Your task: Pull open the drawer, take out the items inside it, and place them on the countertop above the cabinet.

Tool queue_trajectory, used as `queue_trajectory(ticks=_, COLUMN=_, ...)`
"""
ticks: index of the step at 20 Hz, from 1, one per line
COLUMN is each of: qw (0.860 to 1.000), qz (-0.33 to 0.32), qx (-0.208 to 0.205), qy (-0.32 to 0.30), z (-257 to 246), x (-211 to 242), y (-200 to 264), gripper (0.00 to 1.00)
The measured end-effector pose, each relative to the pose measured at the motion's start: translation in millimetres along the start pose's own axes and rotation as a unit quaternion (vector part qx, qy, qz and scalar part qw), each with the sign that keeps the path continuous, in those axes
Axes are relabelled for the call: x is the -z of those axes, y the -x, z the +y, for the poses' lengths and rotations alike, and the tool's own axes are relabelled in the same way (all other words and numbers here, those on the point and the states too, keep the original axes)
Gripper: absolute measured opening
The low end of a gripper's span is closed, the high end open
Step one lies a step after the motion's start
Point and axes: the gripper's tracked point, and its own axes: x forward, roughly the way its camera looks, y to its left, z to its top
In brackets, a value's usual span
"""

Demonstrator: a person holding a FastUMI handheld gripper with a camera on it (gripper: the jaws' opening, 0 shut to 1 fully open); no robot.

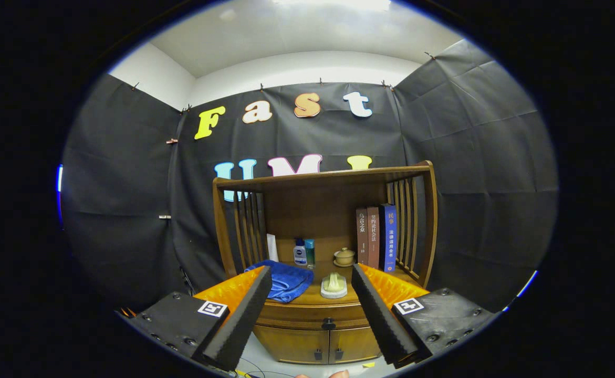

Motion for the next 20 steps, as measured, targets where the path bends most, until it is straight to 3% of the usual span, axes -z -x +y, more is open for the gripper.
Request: queue_trajectory(ticks=20, qw=1.0, qz=0.0, qx=-0.009, qy=0.003, z=2.6, x=10.5, y=2.7, gripper=0.99)
